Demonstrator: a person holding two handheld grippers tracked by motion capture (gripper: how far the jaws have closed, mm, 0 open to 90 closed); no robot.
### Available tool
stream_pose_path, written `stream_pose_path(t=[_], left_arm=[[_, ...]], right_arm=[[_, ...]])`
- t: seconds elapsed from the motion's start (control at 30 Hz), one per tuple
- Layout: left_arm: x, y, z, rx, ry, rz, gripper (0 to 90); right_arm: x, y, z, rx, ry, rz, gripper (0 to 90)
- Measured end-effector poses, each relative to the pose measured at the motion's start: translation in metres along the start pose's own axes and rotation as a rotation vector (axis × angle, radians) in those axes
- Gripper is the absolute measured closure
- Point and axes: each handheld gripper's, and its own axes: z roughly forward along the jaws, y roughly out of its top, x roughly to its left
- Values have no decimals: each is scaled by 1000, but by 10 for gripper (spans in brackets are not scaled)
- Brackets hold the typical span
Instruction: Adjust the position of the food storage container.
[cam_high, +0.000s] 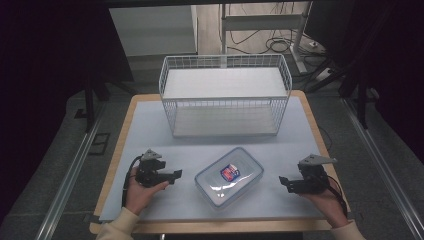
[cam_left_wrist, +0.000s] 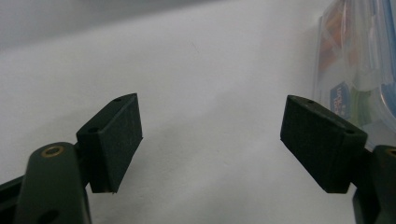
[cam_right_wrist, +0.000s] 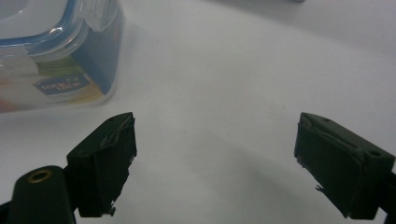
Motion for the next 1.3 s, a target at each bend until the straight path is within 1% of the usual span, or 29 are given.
stream_pose_path(t=[0.1,0.13,0.17,0.23,0.3,0.37,0.43,0.5,0.53,0.57,0.7,0.9,0.93,1.07,1.1,1.13,1.17,1.2,1.3], left_arm=[[1,1,-3,-4,5,-5,208],[1,1,-3,-4,5,-5,209],[1,1,-5,-12,2,-12,210],[1,3,-9,-28,-1,-25,211],[-1,4,-10,-29,-4,-23,212],[-4,5,-12,-30,-4,-12,212],[-6,7,-16,-39,-25,-20,217],[-7,9,-18,-44,-30,-18,225],[-9,11,-20,-50,-42,-21,228],[-10,14,-21,-52,-45,-12,229],[-13,19,-21,-49,-63,-6,238],[-18,22,-26,-46,-83,9,255],[-21,23,-29,-51,-94,14,259],[-30,27,-36,-62,-109,34,287],[-30,27,-36,-62,-109,34,293],[-36,30,-39,-67,-121,46,304],[-36,30,-39,-67,-121,46,316],[-40,32,-41,-67,-132,57,322],[-45,35,-41,-62,-146,70,328]], right_arm=[[-3,0,1,-8,15,16,137],[-3,0,1,-8,15,16,137],[-2,0,0,-13,24,16,143],[-1,-1,-1,-14,22,10,148],[-1,-1,-1,-12,20,4,149],[-1,-1,-1,-14,17,-1,150],[1,1,-4,-21,17,-4,154],[3,-1,-6,-22,19,-7,157],[4,-1,-7,-22,21,-6,157],[4,-1,-7,-22,22,-8,157],[4,-1,-7,-23,19,-19,157],[2,-2,-6,-15,22,-8,157],[2,-1,-6,-16,19,-9,157],[4,-1,-6,-14,20,-16,157],[4,-1,-6,-14,20,-16,157],[5,-1,-7,-18,23,-21,158],[5,-1,-7,-18,23,-21,158],[5,-1,-7,-17,22,-21,158],[4,-1,-6,-14,23,-15,158]])
